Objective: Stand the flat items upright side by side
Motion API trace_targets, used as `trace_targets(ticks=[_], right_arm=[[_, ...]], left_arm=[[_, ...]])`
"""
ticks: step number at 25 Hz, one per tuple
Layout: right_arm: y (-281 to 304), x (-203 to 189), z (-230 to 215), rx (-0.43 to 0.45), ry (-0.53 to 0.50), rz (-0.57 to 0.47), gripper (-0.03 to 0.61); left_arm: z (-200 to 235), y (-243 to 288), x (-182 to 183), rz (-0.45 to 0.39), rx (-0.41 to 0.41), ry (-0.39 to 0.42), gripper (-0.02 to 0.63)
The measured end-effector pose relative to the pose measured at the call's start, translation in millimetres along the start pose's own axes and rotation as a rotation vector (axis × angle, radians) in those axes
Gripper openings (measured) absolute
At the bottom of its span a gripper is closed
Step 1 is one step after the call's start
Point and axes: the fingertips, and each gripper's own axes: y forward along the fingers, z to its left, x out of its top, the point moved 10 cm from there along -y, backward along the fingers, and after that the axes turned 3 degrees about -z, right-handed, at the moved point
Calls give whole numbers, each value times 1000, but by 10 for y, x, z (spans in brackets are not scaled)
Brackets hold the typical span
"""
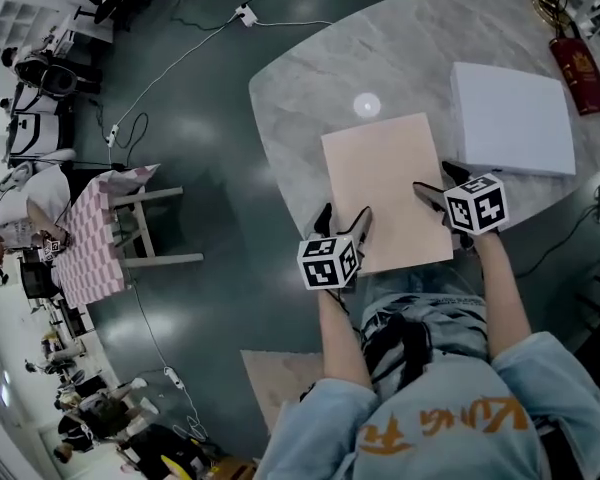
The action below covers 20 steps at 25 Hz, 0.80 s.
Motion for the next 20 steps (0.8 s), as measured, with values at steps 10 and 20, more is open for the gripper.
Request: trace_targets(ticks=[10, 20], right_arm=[[209, -6, -82, 19, 48, 79, 403], [295, -20, -109, 50, 76, 101, 399]], left_arm=[[120, 197, 19, 90, -77, -67, 402], [155, 258, 36, 141, -92, -77, 410]])
